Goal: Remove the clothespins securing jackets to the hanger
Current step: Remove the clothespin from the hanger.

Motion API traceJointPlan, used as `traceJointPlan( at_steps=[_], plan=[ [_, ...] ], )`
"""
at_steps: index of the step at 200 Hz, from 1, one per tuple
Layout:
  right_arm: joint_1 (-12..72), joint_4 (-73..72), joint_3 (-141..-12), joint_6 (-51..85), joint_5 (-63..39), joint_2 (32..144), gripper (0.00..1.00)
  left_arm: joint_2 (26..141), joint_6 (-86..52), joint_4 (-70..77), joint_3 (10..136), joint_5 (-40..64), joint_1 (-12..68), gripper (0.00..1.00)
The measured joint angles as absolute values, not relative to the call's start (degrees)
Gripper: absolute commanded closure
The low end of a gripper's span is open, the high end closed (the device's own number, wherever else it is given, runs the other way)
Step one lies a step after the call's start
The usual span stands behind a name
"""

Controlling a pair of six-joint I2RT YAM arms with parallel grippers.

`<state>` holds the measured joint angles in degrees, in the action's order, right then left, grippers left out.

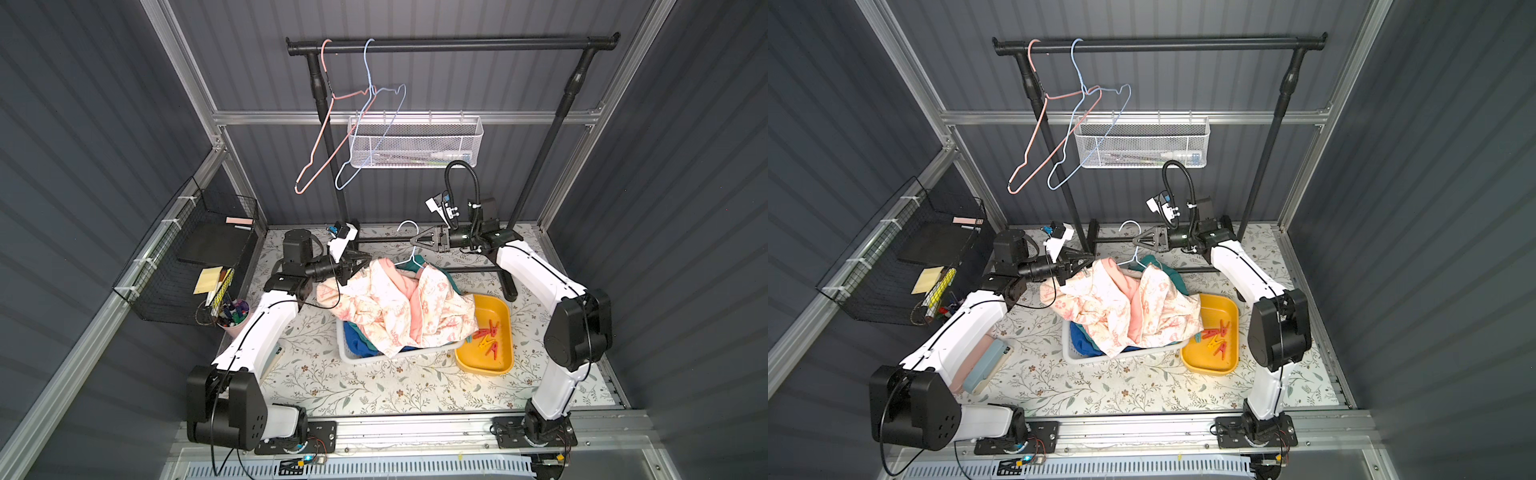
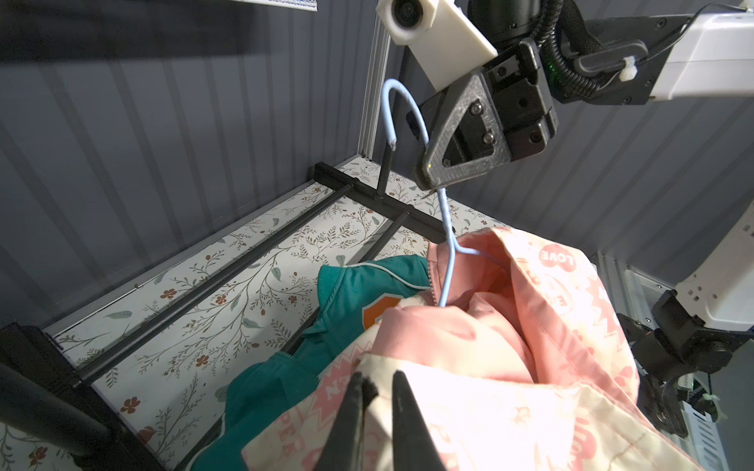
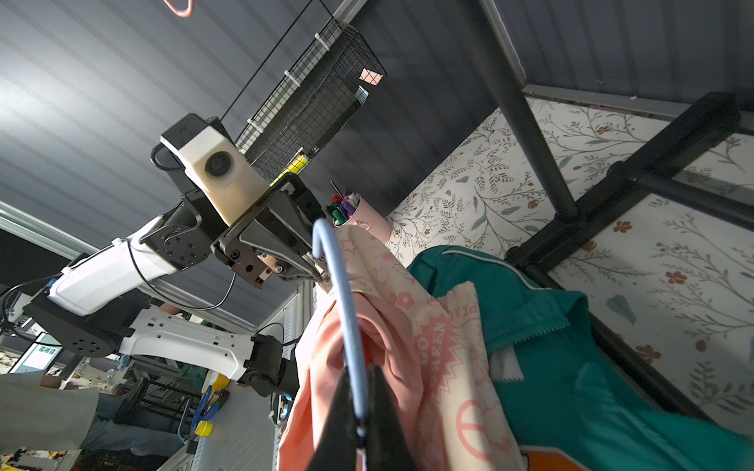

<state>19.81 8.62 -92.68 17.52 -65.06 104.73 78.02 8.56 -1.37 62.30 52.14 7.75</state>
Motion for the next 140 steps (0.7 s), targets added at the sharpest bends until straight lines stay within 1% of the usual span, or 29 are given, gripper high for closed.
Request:
traceJointPlan(
  at_steps=[59,140],
  plan=[
    [20.1,8.6,-91.8,17.3,-64.1,103.6,1.00,78.0,5.3,0.1,62.8,51.7,8.1,1.00],
    [21.1,8.8,-89.5,16.3,-62.1,102.5,1.00,76.8,0.3,0.4,69.7,43.6,8.2,1.00]
  ],
)
